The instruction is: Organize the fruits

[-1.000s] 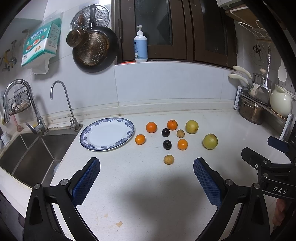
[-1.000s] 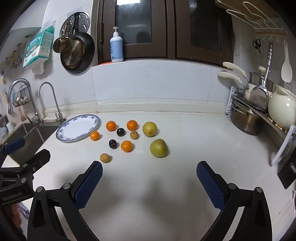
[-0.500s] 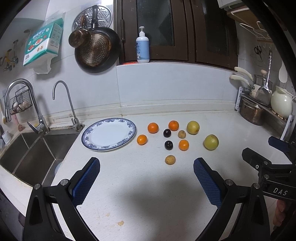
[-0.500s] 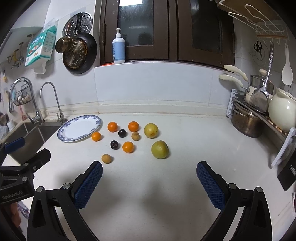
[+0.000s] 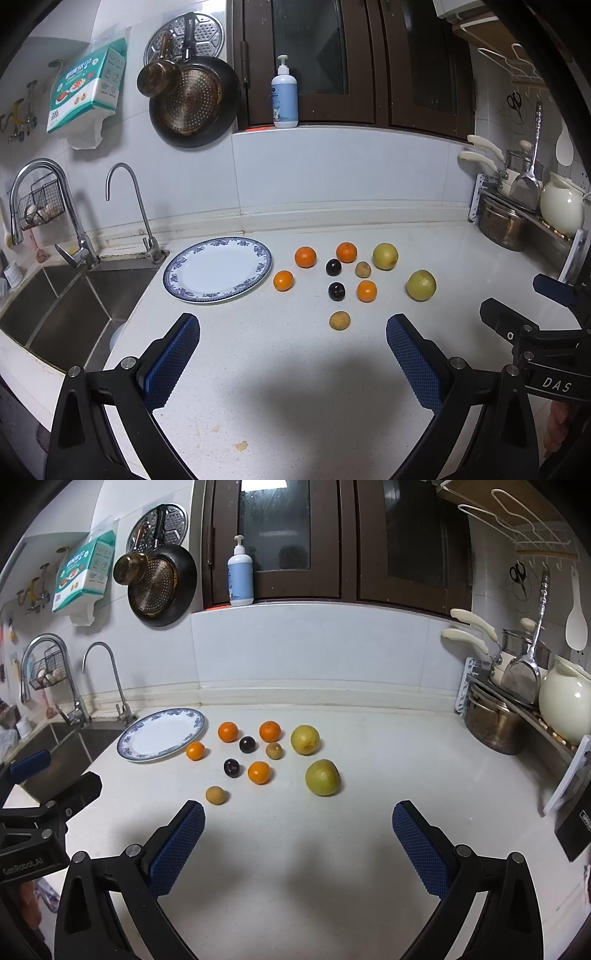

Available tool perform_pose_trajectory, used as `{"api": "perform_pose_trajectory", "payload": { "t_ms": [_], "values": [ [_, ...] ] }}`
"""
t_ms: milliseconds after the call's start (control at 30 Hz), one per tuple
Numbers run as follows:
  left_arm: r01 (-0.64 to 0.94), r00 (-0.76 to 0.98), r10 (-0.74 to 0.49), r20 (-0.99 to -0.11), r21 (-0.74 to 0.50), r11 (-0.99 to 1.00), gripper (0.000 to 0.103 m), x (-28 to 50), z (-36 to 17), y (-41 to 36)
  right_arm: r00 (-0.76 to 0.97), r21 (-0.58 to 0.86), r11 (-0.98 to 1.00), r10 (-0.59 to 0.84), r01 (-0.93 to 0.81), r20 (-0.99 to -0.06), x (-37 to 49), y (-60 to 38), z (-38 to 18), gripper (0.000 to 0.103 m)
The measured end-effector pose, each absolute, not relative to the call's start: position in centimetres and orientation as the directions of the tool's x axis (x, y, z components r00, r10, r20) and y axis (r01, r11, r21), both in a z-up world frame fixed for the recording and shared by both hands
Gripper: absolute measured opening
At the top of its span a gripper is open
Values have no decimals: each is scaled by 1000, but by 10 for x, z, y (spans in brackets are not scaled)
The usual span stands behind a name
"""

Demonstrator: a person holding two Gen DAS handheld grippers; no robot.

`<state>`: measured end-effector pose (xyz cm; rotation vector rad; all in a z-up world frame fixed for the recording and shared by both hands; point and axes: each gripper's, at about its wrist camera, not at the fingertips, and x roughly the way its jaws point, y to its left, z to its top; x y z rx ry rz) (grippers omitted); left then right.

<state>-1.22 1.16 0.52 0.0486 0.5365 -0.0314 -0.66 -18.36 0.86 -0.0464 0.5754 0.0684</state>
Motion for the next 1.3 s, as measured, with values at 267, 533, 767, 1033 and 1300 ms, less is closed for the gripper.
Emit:
{"api": "perform_pose_trajectory", "payload": {
  "t_ms": [267, 533, 767, 1033, 1300],
  "values": [
    [43, 859, -18, -512, 38, 998, 103, -12, 6, 12, 837, -25, 997, 51, -77, -545, -7, -184, 9, 102],
    [44, 859, -19, -512, 37, 998, 103, -12, 5, 11, 837, -25, 997, 52, -78, -545, -7, -183, 8, 102],
    [44, 859, -18, -512, 38, 998, 103, -12, 5, 12, 836, -26, 996, 53, -80, -546, -7, -182, 7, 102],
    [42, 853, -16, -522, 38, 998, 103, -10, 2, 10, 832, -27, 996, 53, -82, -552, -6, -181, 4, 102],
    [49, 843, -16, -537, 47, 998, 103, -2, -5, 6, 819, -34, 996, 53, -87, -571, 0, -182, -3, 102]
  ]
}}
